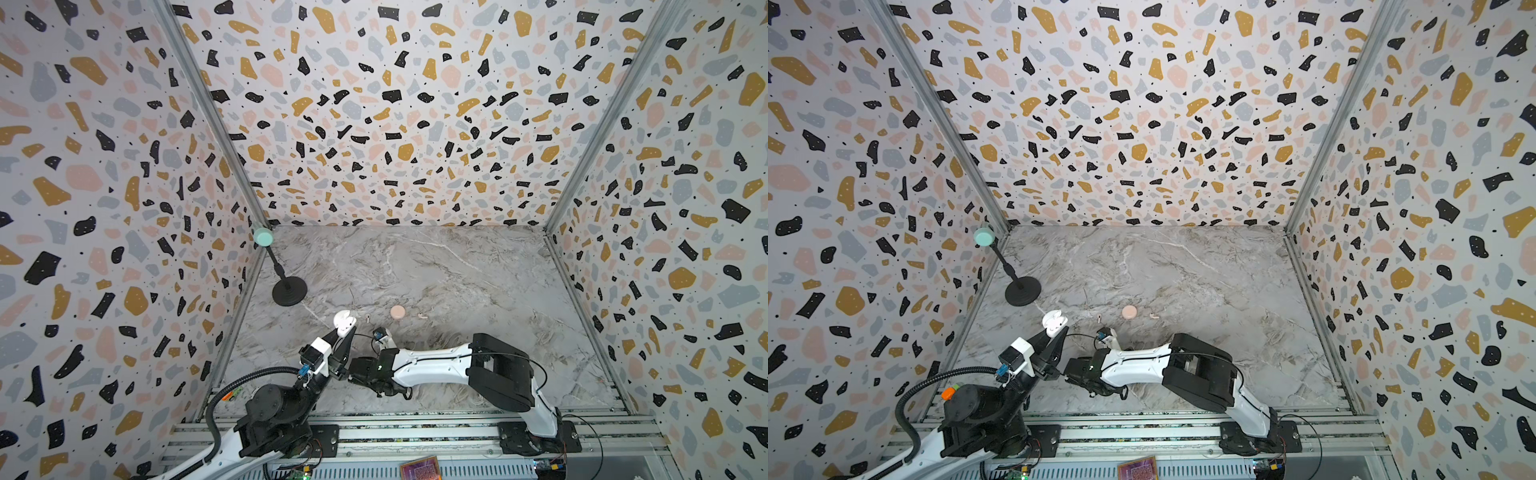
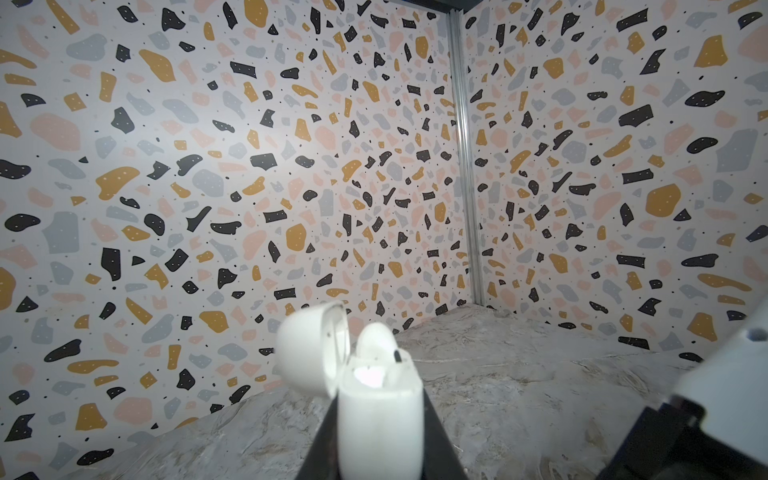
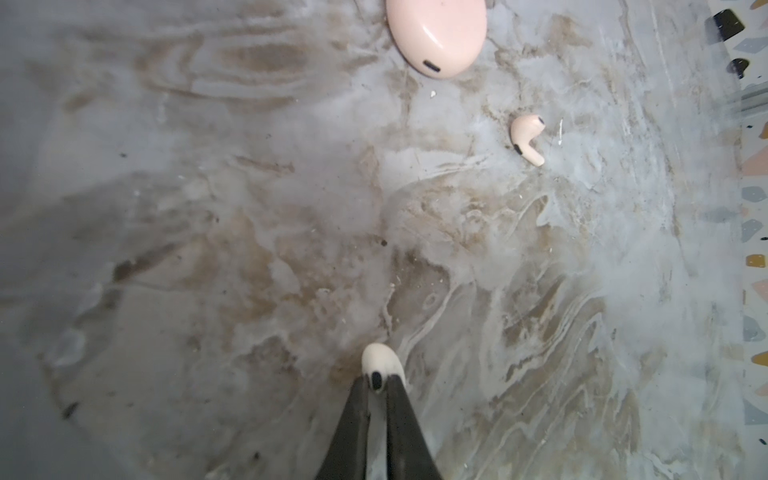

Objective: Insert the wireless bluetooth earbuds into the charging case

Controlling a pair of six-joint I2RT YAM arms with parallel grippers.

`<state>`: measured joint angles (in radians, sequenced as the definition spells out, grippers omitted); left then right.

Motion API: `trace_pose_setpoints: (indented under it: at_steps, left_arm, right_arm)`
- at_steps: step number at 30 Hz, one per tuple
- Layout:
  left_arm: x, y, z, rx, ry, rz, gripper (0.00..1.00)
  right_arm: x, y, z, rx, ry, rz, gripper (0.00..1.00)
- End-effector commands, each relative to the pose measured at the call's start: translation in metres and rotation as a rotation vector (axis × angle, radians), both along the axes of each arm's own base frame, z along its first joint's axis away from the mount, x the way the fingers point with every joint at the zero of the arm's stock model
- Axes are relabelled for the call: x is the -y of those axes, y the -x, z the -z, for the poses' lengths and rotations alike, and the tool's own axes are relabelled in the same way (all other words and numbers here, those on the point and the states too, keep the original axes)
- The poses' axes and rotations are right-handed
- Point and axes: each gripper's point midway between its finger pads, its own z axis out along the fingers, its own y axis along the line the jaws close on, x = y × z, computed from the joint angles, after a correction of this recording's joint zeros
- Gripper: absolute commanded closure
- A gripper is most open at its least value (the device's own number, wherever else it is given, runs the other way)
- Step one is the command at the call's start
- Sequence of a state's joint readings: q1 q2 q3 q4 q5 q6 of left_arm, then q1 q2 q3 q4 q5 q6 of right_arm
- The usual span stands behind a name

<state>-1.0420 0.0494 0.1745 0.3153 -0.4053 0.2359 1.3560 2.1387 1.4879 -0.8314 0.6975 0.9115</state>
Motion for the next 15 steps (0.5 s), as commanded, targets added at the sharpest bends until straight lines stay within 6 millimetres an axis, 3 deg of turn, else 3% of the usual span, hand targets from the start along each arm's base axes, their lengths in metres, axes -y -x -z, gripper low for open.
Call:
trace_pose_setpoints:
  at_steps: [1,15]
  left_arm:
    - [-0.005,0.003,-0.01,0.03,0.047,-0.002,1.0]
    - [-0.003,0.003,-0.008,0.03,0.045,0.007,1.0]
  right_arm:
    - [0.0,0.003,-0.002,0.007,0.057,-0.02,0.88]
    - [-0.019,0.018,0.005,-0.01,0.082,-0.081,0.83]
